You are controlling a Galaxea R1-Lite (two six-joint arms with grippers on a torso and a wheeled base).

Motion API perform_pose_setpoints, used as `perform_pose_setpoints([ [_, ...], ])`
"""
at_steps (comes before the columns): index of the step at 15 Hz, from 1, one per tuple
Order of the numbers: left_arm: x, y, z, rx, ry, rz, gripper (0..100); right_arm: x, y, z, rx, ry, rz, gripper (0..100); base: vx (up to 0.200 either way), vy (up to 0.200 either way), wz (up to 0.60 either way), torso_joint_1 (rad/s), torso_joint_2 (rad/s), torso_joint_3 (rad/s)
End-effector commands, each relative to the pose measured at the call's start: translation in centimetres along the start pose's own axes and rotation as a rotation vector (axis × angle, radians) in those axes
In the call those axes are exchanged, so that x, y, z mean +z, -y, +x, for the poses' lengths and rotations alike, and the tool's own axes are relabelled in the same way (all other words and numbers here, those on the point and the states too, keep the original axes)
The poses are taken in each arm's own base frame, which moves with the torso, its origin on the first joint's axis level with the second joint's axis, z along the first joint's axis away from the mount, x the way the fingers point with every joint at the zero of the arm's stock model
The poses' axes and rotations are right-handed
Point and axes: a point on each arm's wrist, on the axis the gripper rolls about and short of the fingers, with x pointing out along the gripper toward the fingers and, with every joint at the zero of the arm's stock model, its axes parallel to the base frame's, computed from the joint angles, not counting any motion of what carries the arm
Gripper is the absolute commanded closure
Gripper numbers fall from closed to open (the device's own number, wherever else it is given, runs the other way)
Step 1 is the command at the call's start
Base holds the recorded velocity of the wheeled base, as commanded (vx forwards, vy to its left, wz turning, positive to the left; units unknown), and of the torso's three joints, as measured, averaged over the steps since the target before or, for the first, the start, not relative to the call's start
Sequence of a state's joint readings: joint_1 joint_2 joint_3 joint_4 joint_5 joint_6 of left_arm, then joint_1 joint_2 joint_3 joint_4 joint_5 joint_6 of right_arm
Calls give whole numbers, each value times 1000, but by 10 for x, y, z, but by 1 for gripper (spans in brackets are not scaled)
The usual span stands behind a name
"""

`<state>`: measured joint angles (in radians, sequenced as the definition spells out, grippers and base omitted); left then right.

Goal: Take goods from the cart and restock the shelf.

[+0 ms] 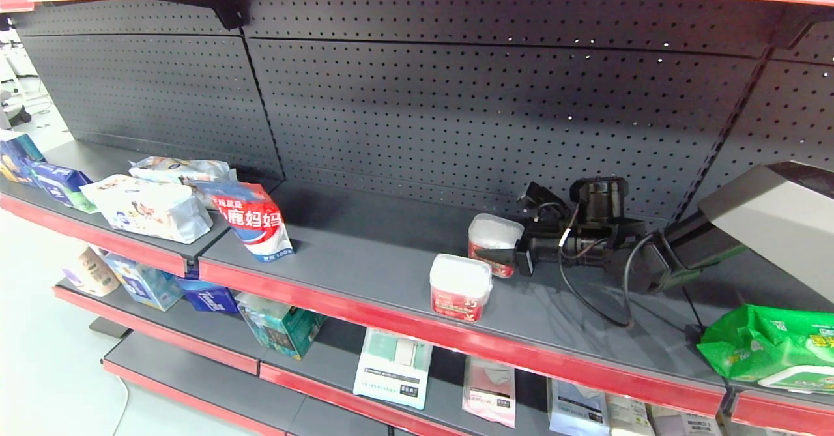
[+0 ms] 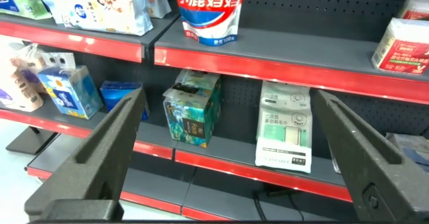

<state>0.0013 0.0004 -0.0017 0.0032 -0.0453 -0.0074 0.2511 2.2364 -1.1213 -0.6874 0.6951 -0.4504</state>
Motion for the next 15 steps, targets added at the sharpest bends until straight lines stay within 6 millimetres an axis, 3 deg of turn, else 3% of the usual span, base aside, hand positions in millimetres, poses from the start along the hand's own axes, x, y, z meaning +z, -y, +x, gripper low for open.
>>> perform_pose_setpoints([
  [1, 0, 0, 0, 1, 0, -2, 0, -2, -1, 2, 4, -5, 2, 0, 0, 0, 0, 0, 0, 0],
  [7, 0, 0, 0, 0, 0, -2, 0, -2, 0, 0, -10, -10, 5, 0, 0, 0, 0, 0, 0, 0],
  [11, 0, 0, 0, 0, 0, -2, 0, -13, -8, -18, -32, -61, 35, 0, 0, 0, 0, 0, 0, 0],
  [15, 0, 0, 0, 0, 0, -2, 0, -17, 1, -29, -99, -88, 15, 0, 0, 0, 0, 0, 0, 0],
])
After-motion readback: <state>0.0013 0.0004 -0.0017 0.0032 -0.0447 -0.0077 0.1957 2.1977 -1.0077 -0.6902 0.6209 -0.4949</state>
